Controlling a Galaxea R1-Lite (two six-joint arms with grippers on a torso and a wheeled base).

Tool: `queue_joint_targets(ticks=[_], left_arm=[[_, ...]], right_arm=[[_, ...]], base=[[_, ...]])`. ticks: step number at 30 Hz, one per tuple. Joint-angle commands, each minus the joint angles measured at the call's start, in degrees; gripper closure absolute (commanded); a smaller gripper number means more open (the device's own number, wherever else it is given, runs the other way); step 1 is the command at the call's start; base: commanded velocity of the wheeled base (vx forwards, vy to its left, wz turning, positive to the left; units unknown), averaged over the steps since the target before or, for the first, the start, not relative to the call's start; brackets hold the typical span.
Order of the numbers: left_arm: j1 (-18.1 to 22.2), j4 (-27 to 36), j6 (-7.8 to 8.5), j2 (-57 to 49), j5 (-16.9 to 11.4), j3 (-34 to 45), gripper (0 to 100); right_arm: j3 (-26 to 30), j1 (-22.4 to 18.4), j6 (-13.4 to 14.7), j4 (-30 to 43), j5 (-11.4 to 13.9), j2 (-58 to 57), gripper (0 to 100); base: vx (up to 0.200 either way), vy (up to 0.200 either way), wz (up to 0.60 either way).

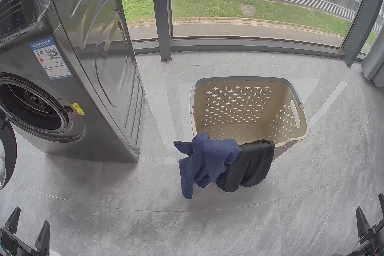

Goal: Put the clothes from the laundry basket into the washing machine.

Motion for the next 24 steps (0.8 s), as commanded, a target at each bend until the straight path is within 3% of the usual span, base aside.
queue_joint_targets(ticks=[1,5,24], left_arm=[[0.0,0.0,-0.03,-0.9,0.0,1.0,0],[0.0,0.0,-0.03,-0.9,0.0,1.0,0],[0.0,0.0,-0.12,-0.9,0.0,1.0,0]], right_arm=[[1.0,0.0,0.0,0.0,-0.1,-0.2,0],[1.0,0.0,0.0,0.0,-0.1,-0.2,0],[1.0,0.0,-0.1,0.0,-0.1,-0.4,0]], base=[[0.000,-0.200,0.00],[0.000,-0.200,0.00],[0.000,0.000,0.00]])
